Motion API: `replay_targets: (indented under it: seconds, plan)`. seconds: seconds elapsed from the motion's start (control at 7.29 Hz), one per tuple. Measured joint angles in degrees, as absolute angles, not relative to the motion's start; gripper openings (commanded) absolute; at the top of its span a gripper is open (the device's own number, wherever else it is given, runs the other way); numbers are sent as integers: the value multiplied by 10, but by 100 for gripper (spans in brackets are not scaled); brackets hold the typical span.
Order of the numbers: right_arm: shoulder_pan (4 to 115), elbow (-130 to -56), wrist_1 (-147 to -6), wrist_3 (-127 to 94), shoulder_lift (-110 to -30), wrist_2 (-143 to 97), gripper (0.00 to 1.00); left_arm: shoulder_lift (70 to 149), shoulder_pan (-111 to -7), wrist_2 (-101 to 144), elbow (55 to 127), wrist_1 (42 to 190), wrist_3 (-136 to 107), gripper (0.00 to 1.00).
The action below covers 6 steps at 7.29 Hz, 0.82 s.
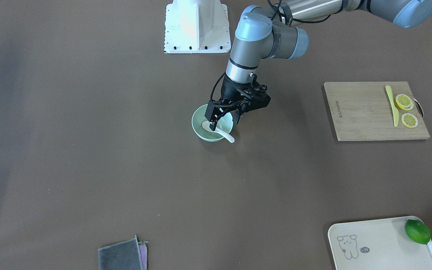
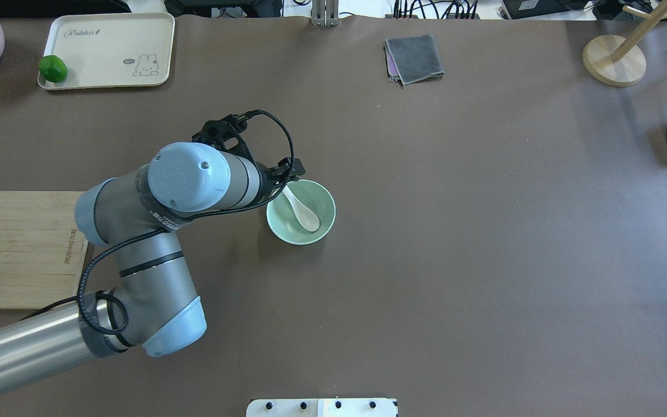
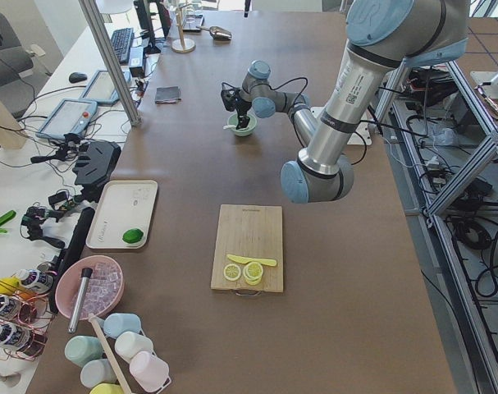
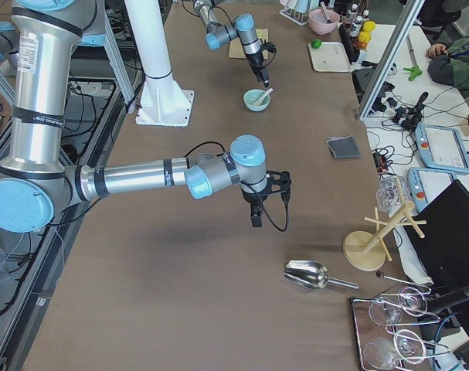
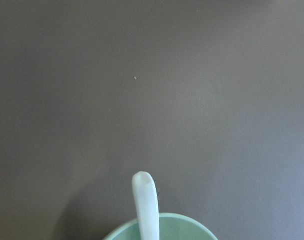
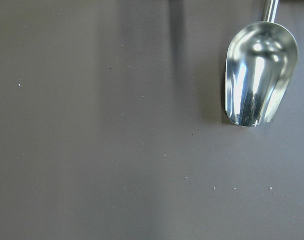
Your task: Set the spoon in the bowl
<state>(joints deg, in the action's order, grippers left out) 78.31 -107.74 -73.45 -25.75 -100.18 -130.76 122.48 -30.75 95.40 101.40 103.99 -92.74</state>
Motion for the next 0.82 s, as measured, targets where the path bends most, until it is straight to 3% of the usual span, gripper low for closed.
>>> replay_targets:
  seconds: [0.41,0.82]
  plan:
    - [784,-1060,-735,-258,-1024,-1307,100,1143,-441,1082,1187,778,-635,98]
    - [809,-1029,-737,-205,-1033,-1310,100,1035,-641,1174,1243,646,-247,98]
